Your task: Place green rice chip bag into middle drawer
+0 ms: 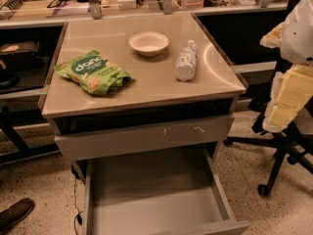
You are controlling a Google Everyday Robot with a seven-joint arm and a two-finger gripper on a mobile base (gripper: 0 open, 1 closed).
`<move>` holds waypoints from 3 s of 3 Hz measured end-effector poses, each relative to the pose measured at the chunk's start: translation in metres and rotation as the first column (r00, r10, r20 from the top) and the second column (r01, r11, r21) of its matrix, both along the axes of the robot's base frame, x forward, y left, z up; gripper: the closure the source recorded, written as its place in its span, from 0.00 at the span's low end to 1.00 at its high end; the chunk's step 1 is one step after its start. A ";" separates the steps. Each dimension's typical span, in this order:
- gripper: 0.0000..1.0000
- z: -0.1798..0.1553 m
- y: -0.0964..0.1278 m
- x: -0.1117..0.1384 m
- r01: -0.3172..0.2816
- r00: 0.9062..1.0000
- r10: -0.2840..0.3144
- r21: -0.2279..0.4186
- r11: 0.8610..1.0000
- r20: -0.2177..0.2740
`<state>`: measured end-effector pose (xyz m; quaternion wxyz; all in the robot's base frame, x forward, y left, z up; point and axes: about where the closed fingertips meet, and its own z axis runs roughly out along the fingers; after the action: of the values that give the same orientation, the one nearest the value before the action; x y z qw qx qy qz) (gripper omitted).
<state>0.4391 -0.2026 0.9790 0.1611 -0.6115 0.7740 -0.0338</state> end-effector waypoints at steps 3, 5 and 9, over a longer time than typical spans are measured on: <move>0.00 0.007 0.088 0.021 -0.147 0.989 0.147 -0.002 0.989 0.019; 0.00 -0.009 0.134 0.059 -0.108 0.994 0.105 0.089 0.990 0.029; 0.00 -0.030 0.213 0.124 -0.212 0.973 0.227 0.264 0.941 -0.029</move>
Offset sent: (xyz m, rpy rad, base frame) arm 0.0333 0.1409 0.0064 -0.0105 -0.0112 0.2371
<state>0.5628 0.0107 0.9491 0.2195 -0.6683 0.7032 0.1036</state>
